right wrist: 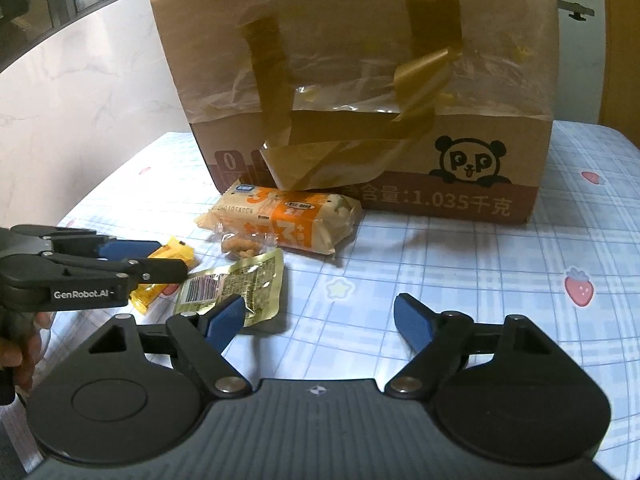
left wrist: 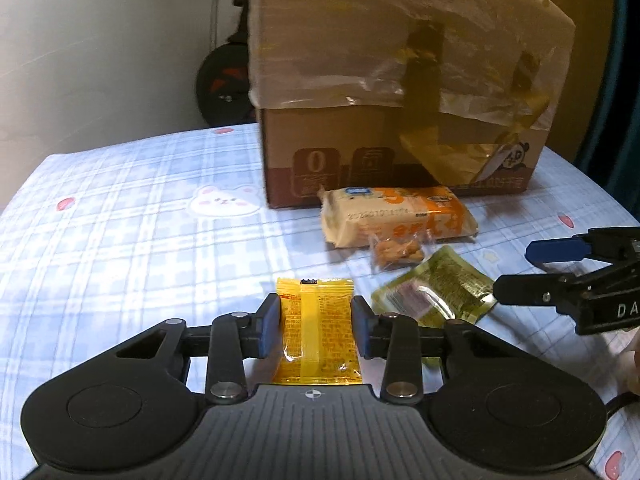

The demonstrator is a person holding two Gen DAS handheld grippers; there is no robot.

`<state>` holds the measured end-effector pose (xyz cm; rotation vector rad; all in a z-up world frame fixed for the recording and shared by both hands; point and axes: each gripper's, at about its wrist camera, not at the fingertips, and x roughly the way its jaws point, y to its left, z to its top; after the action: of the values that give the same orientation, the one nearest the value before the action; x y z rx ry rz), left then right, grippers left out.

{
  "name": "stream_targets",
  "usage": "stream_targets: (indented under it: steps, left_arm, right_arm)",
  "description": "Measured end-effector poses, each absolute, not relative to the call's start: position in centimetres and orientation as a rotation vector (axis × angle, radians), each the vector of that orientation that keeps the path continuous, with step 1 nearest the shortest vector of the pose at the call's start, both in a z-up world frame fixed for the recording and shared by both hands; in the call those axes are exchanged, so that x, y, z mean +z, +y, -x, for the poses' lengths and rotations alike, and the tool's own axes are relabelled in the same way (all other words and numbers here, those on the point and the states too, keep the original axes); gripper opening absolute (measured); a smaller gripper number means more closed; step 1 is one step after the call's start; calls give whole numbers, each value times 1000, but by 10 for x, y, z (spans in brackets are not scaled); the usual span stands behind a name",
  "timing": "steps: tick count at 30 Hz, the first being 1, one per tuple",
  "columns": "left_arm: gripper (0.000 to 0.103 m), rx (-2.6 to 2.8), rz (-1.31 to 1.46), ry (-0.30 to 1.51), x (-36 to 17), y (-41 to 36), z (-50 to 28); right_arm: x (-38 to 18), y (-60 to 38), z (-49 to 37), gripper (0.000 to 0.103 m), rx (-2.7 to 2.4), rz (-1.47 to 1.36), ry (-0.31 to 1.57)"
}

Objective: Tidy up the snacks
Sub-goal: 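Grasp the yellow-orange packet with the left tool while the right tool grasps the gold pouch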

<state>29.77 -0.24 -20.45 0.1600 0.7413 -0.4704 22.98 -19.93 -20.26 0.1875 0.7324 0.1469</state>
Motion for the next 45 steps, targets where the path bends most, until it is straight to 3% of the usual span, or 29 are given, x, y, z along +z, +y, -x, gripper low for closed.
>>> stream_targets:
  steps: [29,45]
  left_arm:
    - [41,-454,-54,703,-205,12,-279]
    - [41,-467,-46,699,-206,12,-280]
  right_arm:
    - [-204,-144,-241,81,251,129,763]
    - [-210,-141,-257,81,229,104,709]
